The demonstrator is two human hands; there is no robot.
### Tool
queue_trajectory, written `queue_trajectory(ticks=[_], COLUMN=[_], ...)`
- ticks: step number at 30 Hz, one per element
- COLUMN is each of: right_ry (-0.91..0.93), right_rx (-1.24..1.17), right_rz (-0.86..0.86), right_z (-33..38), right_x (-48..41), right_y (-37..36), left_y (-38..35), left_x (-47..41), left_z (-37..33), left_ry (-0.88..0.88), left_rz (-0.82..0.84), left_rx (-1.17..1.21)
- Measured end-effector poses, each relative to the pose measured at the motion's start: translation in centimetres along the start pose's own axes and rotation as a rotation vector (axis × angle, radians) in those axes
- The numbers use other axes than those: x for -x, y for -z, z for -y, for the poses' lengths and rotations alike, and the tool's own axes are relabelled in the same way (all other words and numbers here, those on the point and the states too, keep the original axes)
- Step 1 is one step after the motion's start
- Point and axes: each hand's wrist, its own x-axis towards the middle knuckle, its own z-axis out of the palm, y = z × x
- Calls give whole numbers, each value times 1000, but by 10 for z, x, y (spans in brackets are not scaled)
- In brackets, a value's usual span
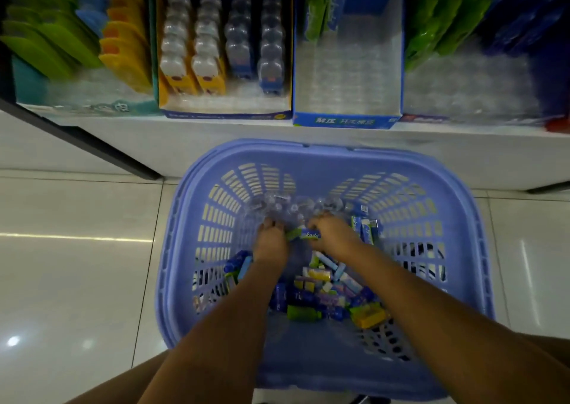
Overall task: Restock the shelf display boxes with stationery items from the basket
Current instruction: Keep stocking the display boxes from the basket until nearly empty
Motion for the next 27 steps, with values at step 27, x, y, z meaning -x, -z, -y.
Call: queue_trajectory(ticks=[27], right_ry=[272], right_rx=[-353], right_rz=[-948], right_z=[100], right_x=[37], right_y=[283], left_y=[191], left_x=[141], left_z=[-68], left_ry=[-259], left_rz=[-249], left_rx=[1590])
